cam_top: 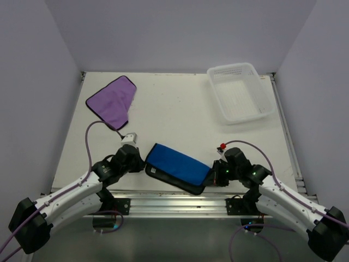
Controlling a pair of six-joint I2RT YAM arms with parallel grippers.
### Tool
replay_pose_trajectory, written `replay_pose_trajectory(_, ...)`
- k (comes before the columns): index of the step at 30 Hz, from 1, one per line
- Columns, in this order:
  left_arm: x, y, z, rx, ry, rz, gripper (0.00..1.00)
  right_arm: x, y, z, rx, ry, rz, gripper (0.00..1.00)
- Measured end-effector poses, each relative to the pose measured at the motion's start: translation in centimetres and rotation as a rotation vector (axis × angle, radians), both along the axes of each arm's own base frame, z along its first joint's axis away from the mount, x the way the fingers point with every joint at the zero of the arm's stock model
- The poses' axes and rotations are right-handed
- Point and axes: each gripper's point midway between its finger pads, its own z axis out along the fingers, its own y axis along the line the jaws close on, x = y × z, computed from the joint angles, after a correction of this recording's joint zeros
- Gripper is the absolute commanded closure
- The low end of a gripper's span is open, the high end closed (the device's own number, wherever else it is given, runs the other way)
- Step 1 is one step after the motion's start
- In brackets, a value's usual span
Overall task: Roll the towels
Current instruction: Fold the towel
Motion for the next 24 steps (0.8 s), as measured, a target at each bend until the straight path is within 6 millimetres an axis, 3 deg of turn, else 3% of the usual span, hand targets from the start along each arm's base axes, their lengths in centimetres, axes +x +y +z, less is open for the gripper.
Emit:
replay_pose_trajectory(19, -1.5, -0.9, 1.0, -0.099, 0.036, -0.014, 1.0, -1.1, -0.4, -0.4, 0.001, 0.008, 0.042, 1.0)
replay_pose_trajectory(24, -2.0, -1.0, 0.5, -0.095, 0.069, -0.011, 1.0, -1.4, -0.4, -0.3, 0.004, 0.012, 0.05, 1.0)
